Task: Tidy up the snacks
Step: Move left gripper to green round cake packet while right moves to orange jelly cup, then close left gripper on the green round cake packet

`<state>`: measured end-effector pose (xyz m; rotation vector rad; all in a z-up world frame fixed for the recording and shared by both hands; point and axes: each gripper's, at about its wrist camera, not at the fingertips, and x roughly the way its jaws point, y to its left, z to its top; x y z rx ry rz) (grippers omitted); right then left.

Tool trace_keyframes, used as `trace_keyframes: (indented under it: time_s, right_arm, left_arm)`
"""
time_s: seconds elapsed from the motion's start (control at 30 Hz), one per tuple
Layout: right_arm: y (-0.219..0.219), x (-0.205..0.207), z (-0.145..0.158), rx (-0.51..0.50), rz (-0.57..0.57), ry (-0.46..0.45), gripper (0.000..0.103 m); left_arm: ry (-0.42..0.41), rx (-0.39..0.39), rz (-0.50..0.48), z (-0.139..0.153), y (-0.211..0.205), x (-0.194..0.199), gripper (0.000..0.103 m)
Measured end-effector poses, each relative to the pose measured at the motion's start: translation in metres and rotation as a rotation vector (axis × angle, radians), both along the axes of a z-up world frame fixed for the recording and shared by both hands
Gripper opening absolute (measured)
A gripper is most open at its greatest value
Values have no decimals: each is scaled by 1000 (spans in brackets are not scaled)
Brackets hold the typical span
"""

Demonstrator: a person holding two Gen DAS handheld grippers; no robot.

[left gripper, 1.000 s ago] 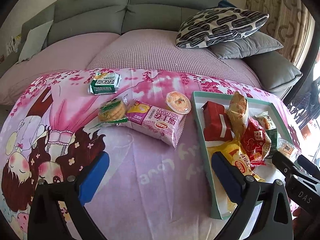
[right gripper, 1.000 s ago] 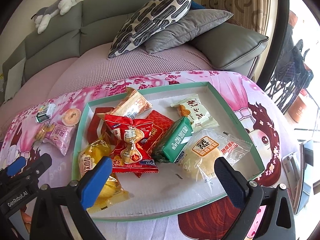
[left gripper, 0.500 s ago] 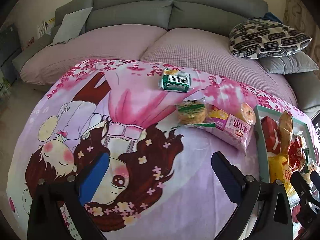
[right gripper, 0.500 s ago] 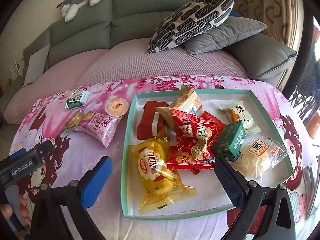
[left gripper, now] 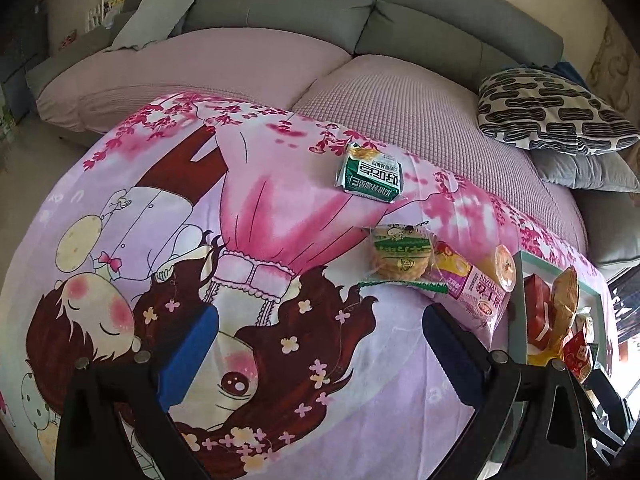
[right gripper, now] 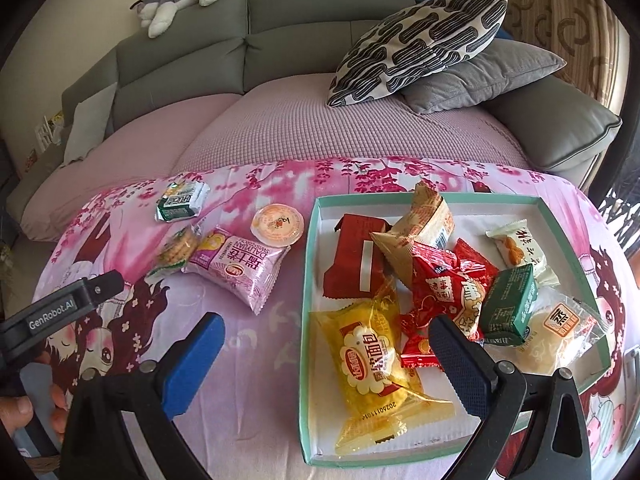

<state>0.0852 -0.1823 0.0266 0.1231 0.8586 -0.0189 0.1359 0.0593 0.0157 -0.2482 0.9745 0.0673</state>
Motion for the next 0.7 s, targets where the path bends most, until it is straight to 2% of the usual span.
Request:
trace_keyframes:
  time_s: [0.2,0.3,0.43,0.57,0.6,0.67,0.7]
  right_arm:
    - [0,31,17,60,34,11,103]
    - [1,58,30,83,65,32,98]
    - [2,101,33,100,96,128,84]
    - [2,133,22,103,122,240,77]
    - [4,138,18,106,132,270,76]
    - [8,151,6,117,155,330,72]
    - [8,151,6,117,155,330,71]
  left_arm:
    - [6,-16,-63,8,-3,28,102]
    - [23,-52,-103,12,-4,45,101]
    - [51,-88,-160,13,-12,63,97]
    - [102,-110,-201,4,-21,80,96]
    - [117,-119,-209,1,-22,84,94]
    - [153,-143,-221,-5,-24,91,81]
    - [168,-147,-216,-8,-25,93,81]
